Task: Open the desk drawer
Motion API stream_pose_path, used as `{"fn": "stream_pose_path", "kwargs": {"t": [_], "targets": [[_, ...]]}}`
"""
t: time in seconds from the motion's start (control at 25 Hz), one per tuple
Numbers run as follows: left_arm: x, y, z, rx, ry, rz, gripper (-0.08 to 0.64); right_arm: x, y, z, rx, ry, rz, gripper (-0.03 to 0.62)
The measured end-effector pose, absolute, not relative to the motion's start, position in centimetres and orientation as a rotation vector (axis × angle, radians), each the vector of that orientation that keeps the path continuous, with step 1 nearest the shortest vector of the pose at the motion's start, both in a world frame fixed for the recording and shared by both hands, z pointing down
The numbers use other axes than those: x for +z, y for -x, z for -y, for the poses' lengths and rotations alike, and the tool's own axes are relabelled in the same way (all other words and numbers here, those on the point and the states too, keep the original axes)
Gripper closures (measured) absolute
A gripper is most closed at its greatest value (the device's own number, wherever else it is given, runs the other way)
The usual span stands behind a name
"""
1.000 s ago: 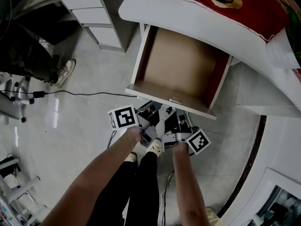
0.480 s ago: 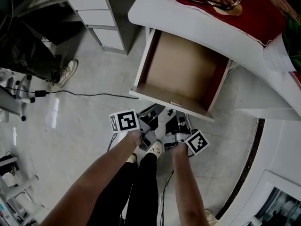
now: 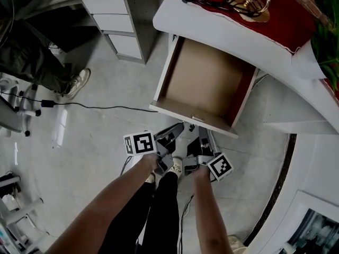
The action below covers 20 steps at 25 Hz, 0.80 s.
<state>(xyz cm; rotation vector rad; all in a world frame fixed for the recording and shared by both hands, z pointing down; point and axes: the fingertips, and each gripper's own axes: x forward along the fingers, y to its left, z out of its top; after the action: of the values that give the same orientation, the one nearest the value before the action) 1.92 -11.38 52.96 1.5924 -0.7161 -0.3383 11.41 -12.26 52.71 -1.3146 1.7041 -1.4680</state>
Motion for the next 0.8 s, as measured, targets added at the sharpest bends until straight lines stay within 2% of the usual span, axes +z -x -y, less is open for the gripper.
{"fn": "stream_pose_path", "kwargs": {"t": [0.36, 0.8], "targets": [[50.2, -2.1, 9.3, -0.304, -1.647, 0.677, 0.517, 49.9, -11.4, 9.6, -1.458, 1.374, -1.745, 0.545], [42.3, -1.0, 7.7, -0.28, -1.791, 0.642, 0.537, 41.3, -8.6, 7.3, -1.393, 1.388, -1.944, 0.546]]}}
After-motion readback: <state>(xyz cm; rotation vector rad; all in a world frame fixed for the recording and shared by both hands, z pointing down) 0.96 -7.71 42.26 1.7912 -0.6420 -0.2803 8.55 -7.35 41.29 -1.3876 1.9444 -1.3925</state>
